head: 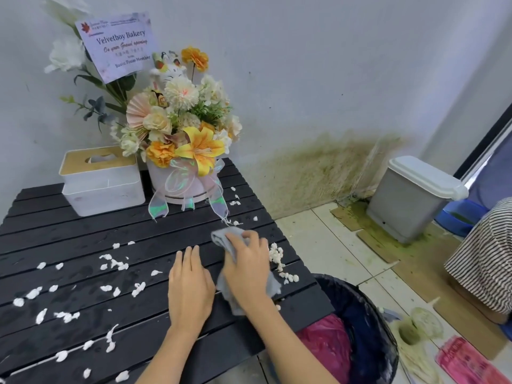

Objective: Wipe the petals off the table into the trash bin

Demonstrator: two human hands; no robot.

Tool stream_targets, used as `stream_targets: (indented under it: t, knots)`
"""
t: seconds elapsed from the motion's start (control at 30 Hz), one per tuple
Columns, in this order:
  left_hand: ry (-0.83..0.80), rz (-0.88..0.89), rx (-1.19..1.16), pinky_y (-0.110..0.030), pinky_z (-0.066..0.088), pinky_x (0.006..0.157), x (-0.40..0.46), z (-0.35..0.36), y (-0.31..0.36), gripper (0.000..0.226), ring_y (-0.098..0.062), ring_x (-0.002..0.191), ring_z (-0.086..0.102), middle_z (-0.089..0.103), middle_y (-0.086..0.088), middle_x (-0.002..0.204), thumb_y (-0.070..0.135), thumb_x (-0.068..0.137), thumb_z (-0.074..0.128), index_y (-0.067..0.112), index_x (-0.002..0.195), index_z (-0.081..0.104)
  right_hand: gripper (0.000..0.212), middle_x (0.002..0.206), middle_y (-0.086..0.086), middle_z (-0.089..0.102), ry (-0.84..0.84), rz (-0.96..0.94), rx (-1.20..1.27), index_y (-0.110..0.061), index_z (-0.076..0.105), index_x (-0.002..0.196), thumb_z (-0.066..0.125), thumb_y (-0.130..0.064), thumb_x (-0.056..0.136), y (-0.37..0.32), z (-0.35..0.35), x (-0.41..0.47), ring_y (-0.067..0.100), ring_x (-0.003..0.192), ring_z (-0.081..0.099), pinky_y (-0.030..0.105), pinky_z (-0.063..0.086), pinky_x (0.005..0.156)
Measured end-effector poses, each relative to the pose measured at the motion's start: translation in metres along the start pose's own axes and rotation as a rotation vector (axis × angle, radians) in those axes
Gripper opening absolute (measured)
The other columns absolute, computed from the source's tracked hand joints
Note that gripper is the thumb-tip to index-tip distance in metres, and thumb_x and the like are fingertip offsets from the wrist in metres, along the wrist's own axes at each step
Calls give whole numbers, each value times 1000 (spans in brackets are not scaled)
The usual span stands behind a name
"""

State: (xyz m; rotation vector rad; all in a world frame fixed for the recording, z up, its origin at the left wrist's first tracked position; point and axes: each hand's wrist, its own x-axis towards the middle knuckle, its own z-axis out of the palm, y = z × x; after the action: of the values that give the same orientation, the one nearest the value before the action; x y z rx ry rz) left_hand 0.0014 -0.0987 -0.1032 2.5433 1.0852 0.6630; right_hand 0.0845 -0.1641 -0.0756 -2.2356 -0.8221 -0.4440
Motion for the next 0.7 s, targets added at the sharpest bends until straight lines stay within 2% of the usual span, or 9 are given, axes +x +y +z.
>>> stream_targets:
  t: [0.03,0.1,0.2,0.27,0.37,0.5,0.6,0.7]
  knots:
    - [-6,-3,-10,-50,44,97,1,2,-2,52,-42,123,46,55,-25,127,-1,76,61,-6,126,46,30,98,10,63,-18,25,47,-20,67,100,56,-16,73,-11,8,11,28,76,55,34,47,57]
    - [6,-53,-69,-49,37,104,1,4,-4,56,-40,130,39,48,-25,134,-5,77,59,-6,130,42,36,103,15,60,-85,81,54,-17,63,109,64,-12,73,-29,28,34,33,84,55,36,45,65]
    - [54,-117,-142,-47,33,107,3,4,-3,51,-39,132,35,46,-25,136,-10,80,48,-6,130,42,49,130,21,45,-310,49,-131,-22,44,133,54,-13,86,-31,62,59,38,112,44,45,37,93]
    - [57,-105,-123,-46,32,107,3,5,-2,50,-37,133,36,46,-24,136,-9,81,46,-5,130,42,48,141,22,35,-424,-2,-237,-23,40,137,48,-16,90,-23,76,63,38,122,36,46,31,100]
    - [34,-94,-95,-47,35,105,3,5,-4,47,-37,132,37,48,-23,134,-6,81,47,-4,128,45,44,127,19,49,-239,21,-325,-18,57,119,66,-25,76,-13,80,74,36,110,48,40,41,88]
    - [8,-72,-53,-49,39,101,3,6,-4,42,-39,127,43,54,-23,128,-5,80,51,-4,122,50,48,139,22,32,-350,241,-330,-2,41,130,53,-19,86,8,71,87,37,124,34,40,32,101]
    - [-5,-55,-8,-51,43,96,4,7,-4,40,-41,122,48,58,-24,122,-5,77,56,-4,117,54,50,139,25,30,-303,372,-325,2,36,132,51,-15,87,23,52,77,38,128,29,40,28,105]
    - [2,-52,4,-52,43,95,4,7,-4,39,-42,121,49,59,-24,121,-5,76,58,-5,115,55,57,138,23,30,-330,435,-300,1,31,136,53,-15,86,27,29,57,37,128,28,38,27,105]
